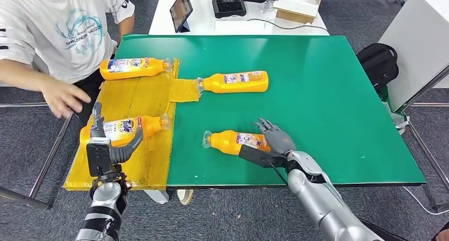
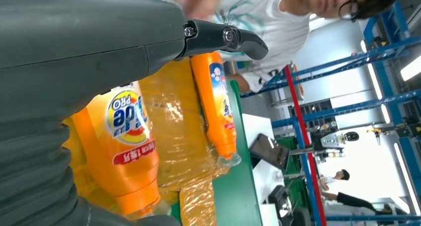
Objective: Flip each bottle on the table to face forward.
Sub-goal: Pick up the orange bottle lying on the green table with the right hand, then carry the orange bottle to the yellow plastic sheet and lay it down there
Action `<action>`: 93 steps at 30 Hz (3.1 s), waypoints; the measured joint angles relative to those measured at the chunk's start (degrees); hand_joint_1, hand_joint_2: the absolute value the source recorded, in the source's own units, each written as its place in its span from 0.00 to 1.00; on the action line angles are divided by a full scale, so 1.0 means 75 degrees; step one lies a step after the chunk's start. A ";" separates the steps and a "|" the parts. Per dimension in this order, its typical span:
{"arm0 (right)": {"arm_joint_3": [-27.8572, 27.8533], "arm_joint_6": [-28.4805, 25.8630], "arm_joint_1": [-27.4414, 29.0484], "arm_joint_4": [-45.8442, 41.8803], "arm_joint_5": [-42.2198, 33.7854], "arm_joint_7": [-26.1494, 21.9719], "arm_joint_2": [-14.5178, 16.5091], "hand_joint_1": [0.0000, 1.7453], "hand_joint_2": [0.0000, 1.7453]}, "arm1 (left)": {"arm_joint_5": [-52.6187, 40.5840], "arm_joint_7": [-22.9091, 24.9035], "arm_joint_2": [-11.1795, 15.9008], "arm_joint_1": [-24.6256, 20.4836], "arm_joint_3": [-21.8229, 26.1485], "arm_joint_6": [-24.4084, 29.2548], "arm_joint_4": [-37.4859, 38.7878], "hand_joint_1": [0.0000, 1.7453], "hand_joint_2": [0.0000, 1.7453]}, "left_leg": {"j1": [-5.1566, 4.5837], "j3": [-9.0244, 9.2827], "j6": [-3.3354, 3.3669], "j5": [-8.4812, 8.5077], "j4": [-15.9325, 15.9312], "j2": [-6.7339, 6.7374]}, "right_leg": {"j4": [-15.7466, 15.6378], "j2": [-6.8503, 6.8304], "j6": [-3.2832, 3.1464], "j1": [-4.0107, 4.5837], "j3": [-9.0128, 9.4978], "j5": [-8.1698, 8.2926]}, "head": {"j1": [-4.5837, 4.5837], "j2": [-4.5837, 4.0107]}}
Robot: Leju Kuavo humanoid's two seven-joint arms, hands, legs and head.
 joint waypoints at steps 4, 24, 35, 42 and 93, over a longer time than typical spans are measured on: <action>0.0052 0.0071 -0.0199 0.0255 0.0049 0.0084 0.0001 0.00 1.00 | 0.0003 0.0001 -0.0026 -0.0011 0.0008 -0.0083 0.0107 0.00 1.00 | 0.0000 0.0000 0.0000 0.0000 0.0000 0.0000 | 0.0000 0.0000 0.0000 0.0000 0.0000 0.0000 | 0.0001 0.0000; 0.0758 0.1346 -0.1383 0.1791 -0.0871 -0.0562 -0.0057 1.00 1.00 | 0.0353 0.0007 -0.0099 -0.0445 0.0023 -0.0406 0.0808 0.00 1.00 | 0.0000 0.0087 0.0001 -0.0002 0.0000 0.0039 | -0.0009 0.0012 -0.0021 0.0002 0.0058 0.0016 | 0.0001 0.0000; 0.0975 0.1458 -0.1547 0.2035 -0.1018 -0.0627 -0.0144 1.00 1.00 | 0.0451 0.0048 -0.0117 -0.0526 0.0021 -0.0492 0.0973 0.00 1.00 | 0.0000 0.0091 0.0002 -0.0002 0.0000 0.0037 | -0.0010 0.0012 -0.0019 0.0002 0.0066 0.0017 | 0.0001 0.0000; 0.1143 0.1536 -0.1565 0.2057 -0.1301 -0.0705 -0.0234 1.00 1.00 | 0.0765 0.0126 -0.0115 -0.0552 0.0034 -0.0628 0.1038 0.00 1.00 | 0.0000 0.0091 0.0002 -0.0003 0.0000 0.0035 | -0.0010 0.0012 -0.0019 0.0002 0.0069 0.0017 | 0.0002 0.0000; -0.0770 -0.3401 0.2177 -0.1865 -0.1715 -0.5174 0.2624 1.00 1.00 | 0.3464 0.1721 -0.0433 0.0381 -0.2574 -0.5425 -0.0980 0.00 1.00 | 0.0004 -0.0051 0.0008 0.0012 -0.0002 0.0003 | -0.0015 -0.0006 -0.0007 0.0004 -0.0047 0.0021 | 0.0002 0.0000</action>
